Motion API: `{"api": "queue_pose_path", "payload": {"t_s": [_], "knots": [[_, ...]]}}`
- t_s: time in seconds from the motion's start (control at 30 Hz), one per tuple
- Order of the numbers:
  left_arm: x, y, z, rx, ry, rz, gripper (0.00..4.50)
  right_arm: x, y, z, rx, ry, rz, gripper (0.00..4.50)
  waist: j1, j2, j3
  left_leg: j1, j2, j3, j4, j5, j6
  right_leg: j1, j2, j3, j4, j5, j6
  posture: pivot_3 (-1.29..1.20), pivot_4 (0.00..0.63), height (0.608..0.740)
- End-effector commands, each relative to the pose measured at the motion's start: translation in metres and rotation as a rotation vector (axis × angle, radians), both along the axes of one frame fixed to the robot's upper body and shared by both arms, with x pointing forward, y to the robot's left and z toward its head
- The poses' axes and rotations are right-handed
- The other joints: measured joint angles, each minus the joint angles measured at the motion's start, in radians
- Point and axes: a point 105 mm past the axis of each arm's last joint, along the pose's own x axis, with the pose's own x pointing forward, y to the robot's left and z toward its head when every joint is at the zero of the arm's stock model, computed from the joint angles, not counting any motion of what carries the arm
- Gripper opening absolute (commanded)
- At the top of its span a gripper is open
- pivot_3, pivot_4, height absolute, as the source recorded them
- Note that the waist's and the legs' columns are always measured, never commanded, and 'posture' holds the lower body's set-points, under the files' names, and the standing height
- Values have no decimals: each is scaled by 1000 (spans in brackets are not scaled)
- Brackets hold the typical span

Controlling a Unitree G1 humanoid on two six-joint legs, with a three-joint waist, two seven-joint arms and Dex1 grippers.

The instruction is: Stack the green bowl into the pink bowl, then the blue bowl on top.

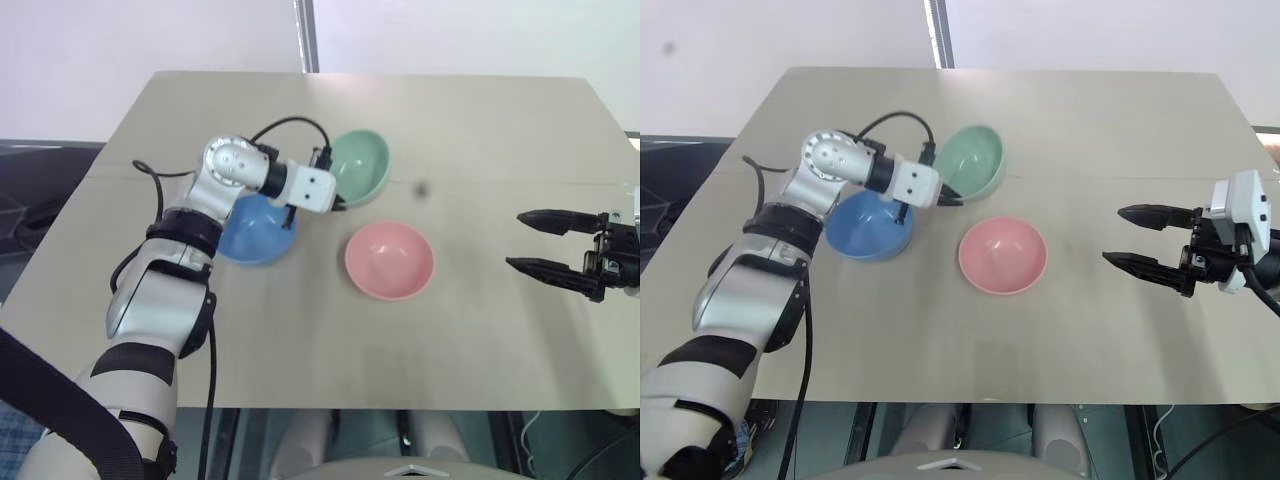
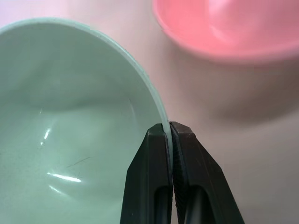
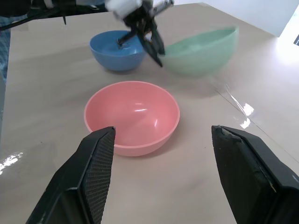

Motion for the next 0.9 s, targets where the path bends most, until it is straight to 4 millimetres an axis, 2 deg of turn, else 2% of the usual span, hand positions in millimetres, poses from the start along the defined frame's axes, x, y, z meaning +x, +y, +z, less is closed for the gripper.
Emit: {"api": "queue_pose_path", "payload": {"t_s": [0.03,0.13,0.23,0.37,0.43,0.57,0.77,0.9], "knots": [[-25,-13,42,-43,-63,-156,86,-5,-1,14,-11,-69,4,3603,-1,0,0,0,0,0,0,0,0,0,0,0,0,0,0,0,150,740],[-56,-20,49,-30,-32,-304,86,-5,-1,15,-12,-70,6,3603,-6,0,0,0,0,0,0,0,0,0,0,0,0,0,0,0,150,740],[-80,-24,48,-16,19,-394,86,-5,-1,15,-13,-71,6,3603,-16,0,0,1,1,-4,0,0,0,0,0,1,1,0,0,0,150,740],[-101,-19,31,68,84,-463,86,-6,-1,16,-12,-74,5,3603,-22,0,0,3,1,-4,0,0,0,1,0,2,1,0,0,0,150,740],[-101,-16,20,120,98,-458,86,-6,0,16,-11,-76,4,3603,-22,0,0,4,1,-4,0,0,0,1,0,2,2,0,0,0,150,740],[-91,-7,-2,247,59,-428,86,-6,-1,17,-9,-80,-4,3603,-19,0,0,4,1,-4,0,0,0,2,1,1,1,0,0,0,150,740],[-79,-6,-22,293,61,-394,86,-8,-2,17,-11,-81,-11,3603,-19,0,0,3,0,-2,0,0,0,2,1,1,0,0,0,0,150,740],[-81,-8,-31,291,63,-433,86,-7,-2,18,-12,-83,-12,3603,-20,0,0,3,0,-1,0,0,0,2,1,1,0,0,0,0,150,740]]}}
